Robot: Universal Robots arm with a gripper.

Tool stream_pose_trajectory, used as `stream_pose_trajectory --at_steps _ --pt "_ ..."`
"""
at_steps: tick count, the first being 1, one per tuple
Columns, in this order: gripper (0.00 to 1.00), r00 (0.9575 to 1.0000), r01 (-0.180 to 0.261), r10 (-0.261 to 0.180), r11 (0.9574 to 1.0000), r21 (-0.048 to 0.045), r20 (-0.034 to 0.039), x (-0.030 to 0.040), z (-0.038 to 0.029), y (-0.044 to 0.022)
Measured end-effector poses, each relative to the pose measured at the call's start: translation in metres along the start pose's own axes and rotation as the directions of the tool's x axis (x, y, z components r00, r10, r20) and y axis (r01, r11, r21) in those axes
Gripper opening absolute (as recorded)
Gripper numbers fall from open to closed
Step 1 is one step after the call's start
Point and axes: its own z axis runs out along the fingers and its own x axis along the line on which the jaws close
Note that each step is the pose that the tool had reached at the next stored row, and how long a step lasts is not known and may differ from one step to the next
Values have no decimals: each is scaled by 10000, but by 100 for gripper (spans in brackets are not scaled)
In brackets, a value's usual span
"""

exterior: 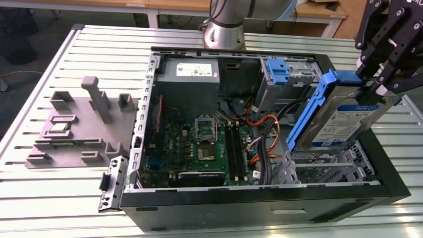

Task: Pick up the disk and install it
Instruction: 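Insert the disk into the insertion slot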

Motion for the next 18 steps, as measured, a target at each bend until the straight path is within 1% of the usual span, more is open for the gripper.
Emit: stream_pose_trajectory --at_steps 9,10,15,18 --pt "35 10000 3 -3 10000 0 6 0 1 -1" --pt "35 10000 10 -10 10000 1 18 1 2 0" --pt "35 9999 69 -69 10000 3 127 4 15 -1" --pt "35 9999 79 -79 10000 3 132 21 27 -5"
